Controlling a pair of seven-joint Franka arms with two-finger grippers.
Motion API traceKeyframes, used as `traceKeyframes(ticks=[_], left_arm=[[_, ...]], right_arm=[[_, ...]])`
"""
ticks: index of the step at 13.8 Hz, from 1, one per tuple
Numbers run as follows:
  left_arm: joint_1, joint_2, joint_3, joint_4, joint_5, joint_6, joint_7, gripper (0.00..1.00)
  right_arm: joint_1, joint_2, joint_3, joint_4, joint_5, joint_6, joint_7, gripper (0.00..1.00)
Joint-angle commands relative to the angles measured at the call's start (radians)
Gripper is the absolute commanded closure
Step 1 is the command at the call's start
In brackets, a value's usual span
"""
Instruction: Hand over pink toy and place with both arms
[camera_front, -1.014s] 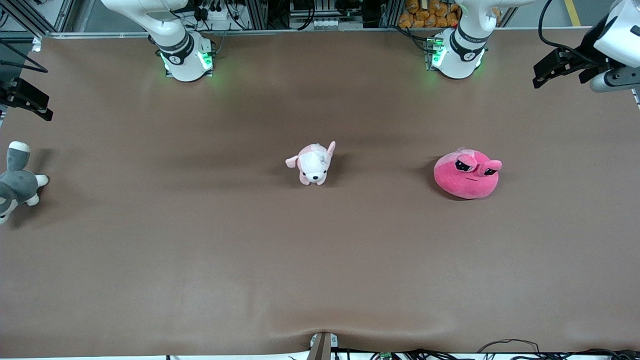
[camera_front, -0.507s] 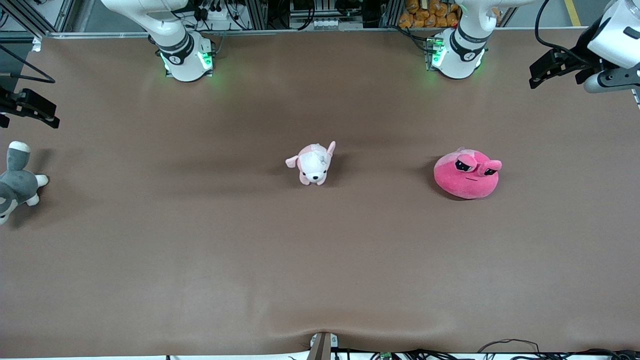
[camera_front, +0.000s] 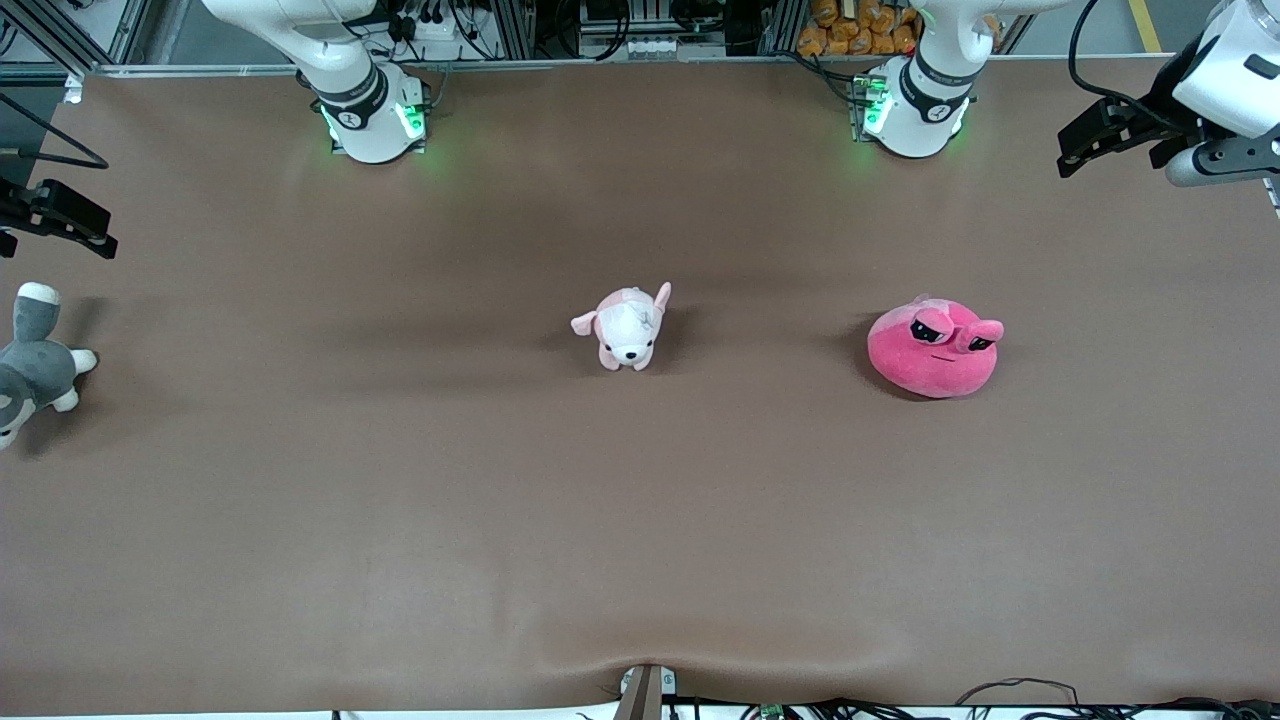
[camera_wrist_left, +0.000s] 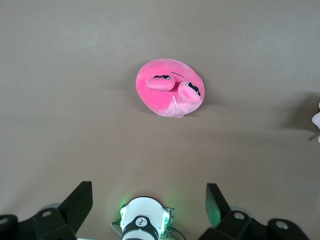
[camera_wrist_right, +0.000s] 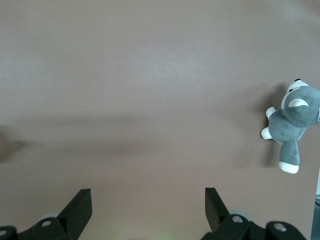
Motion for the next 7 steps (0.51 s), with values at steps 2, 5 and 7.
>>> traceKeyframes(ticks=[2,5,7], left_arm=[[0.024,-0.011,-0.009,-0.011,0.006,0.006,0.001,0.0],[0.025,-0.011,-0.009,-0.016,0.006,0.006,0.001,0.0],[0.024,-0.01,-0.009,-0.025,0.004,0.003,-0.005,0.0]], right_arm=[[-0.016,0.004,0.008,0.066,-0.004,-0.017,0.0,0.0],[-0.03,0.008,0.005,0.058,0.063,-0.063,0.001,0.0],[-0.061,0.008,0.006,0.028,0.074,-0.069,0.004,0.0]])
